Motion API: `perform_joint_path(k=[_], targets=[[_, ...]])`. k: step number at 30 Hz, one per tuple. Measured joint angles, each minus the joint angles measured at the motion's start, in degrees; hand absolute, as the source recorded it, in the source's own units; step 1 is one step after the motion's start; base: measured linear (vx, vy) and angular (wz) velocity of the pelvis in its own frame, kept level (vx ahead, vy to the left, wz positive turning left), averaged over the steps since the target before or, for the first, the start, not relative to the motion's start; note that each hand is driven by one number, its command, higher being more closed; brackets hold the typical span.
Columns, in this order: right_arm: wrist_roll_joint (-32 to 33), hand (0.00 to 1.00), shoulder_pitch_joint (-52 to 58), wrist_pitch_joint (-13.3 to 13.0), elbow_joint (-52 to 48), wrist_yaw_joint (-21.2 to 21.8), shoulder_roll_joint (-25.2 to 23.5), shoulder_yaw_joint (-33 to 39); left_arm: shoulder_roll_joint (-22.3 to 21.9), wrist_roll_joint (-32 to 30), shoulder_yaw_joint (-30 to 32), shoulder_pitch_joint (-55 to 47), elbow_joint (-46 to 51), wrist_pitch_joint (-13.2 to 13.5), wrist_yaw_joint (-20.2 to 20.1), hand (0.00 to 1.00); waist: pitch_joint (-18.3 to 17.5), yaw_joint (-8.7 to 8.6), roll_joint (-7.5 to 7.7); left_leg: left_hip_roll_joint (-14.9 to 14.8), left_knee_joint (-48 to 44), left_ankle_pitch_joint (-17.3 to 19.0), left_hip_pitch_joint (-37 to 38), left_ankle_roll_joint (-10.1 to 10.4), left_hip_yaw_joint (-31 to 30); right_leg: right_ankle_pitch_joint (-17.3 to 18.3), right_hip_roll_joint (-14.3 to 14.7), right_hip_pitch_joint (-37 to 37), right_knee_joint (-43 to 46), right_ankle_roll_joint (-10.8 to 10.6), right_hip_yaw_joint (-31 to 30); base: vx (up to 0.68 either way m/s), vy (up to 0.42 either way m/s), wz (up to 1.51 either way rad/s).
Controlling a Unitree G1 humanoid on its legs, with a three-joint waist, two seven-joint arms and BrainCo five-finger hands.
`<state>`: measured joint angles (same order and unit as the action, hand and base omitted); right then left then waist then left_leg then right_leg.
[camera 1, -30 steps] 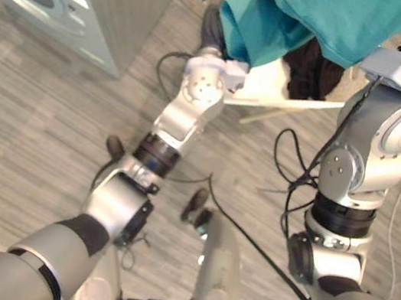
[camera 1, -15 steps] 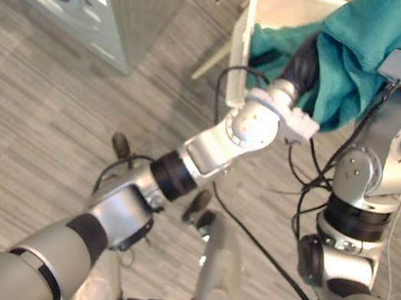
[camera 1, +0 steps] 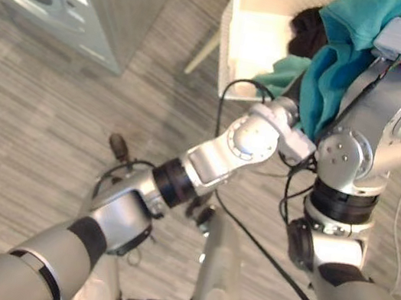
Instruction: Pick up the laundry basket with both hands and put the clothes into the washing machine.
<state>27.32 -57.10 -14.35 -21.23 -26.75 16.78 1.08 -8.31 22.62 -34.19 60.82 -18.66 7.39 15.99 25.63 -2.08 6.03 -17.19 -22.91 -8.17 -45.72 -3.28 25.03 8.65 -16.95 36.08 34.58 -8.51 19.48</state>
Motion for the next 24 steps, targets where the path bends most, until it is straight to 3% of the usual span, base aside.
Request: perform_joint_path(k=[1,9,16,24], targets=[[0.02,0.0,0.02,-0.59,-0.14,0.05,-0.92,-1.1,-0.03,-1.15,1.74,0.4,0.02,0.03,1.07,1.0,0.0,-0.1,0.0,-0.05,0.05,0.24,0.06,0.36,0.16,-0.07,0.05,0.05,-0.13,0.02,-0.09,0.0,-0.046,-0.05],[0.06,0.0,1.25,-0.58,-0.13,0.54,-1.75,-2.72,-0.05,-5.05,5.16,0.6,0.08,-0.29,2.56,1.0,-0.01,0.19,-0.02,0.35,0.38,0.2,0.11,0.3,0.2,-0.26,-0.22,-0.15,-0.44,-0.11,0.04,0.01,-0.042,0.02],[2.06,0.0,7.01,-0.5,-0.39,3.83,-1.45,-2.52,0.02,-5.58,5.24,0.16,-0.65,-2.46,2.49,1.0,-0.05,0.86,-0.1,0.73,0.33,0.99,3.83,0.31,0.1,0.5,-0.64,-4.26,-0.39,-0.15,0.36,0.03,-0.054,0.04],[2.08,0.0,10.76,0.72,-0.36,6.78,0.12,-2.47,0.08,-6.01,4.31,-0.75,-2.5,-2.5,1.91,1.0,-0.11,1.66,-0.22,1.4,-0.03,1.49,5.12,-0.03,-0.49,1.53,-1.08,-6.32,-0.08,-0.11,0.86,0.03,-0.057,0.07]])
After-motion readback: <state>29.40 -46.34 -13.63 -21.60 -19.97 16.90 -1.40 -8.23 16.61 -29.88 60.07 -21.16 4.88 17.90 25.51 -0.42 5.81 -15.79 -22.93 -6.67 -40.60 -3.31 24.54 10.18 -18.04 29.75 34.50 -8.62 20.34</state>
